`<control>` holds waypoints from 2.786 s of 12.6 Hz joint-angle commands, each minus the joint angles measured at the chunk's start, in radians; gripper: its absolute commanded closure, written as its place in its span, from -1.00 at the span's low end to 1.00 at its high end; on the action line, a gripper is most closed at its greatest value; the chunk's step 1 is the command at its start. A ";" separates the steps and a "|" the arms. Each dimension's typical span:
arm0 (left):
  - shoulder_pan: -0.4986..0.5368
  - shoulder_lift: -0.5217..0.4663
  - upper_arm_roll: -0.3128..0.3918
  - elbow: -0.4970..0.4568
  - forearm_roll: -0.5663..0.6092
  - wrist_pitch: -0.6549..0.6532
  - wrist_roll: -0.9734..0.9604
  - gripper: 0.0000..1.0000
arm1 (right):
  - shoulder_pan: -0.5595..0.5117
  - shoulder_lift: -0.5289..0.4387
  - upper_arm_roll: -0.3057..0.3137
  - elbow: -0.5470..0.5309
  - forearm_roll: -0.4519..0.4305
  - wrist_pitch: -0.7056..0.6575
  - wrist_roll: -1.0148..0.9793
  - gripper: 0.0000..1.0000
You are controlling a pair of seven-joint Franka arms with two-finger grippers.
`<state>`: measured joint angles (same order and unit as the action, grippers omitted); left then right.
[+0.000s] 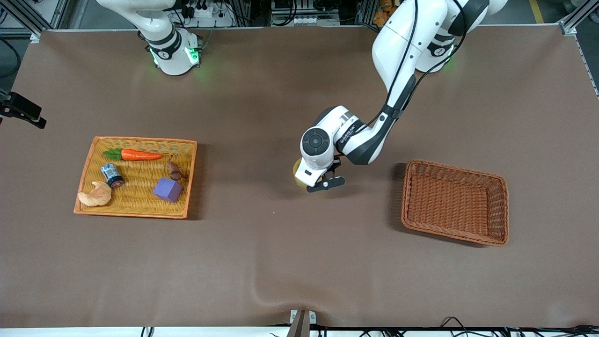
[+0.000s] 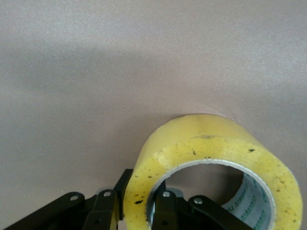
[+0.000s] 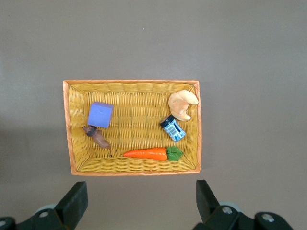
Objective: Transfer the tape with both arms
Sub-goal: 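Grasp the tape with the left gripper while the right gripper withdraws, then carry the tape with the left gripper and lower it into the basket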
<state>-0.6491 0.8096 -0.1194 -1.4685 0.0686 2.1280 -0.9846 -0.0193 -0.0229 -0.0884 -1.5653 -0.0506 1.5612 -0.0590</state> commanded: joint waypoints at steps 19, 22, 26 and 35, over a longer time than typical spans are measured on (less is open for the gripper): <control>0.635 -0.294 0.024 -0.124 0.048 -0.204 -0.043 1.00 | -0.028 0.009 0.010 0.053 0.066 -0.055 0.021 -1.00; 0.660 -0.302 0.024 -0.183 0.062 -0.200 -0.042 1.00 | -0.033 0.009 0.010 0.054 0.069 -0.056 0.021 -1.00; 0.701 -0.348 0.023 -0.306 0.063 -0.093 -0.032 1.00 | -0.025 0.011 0.012 0.054 0.072 -0.055 0.025 -1.00; 0.710 -0.441 0.014 -0.362 0.097 -0.057 0.053 -1.00 | -0.028 0.011 0.012 0.062 0.071 -0.052 0.024 -1.00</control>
<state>0.0435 0.4546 -0.0895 -1.8011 0.1518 2.0757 -0.9881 -0.0282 -0.0158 -0.0886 -1.5259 0.0042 1.5172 -0.0460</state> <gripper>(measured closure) 0.366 0.000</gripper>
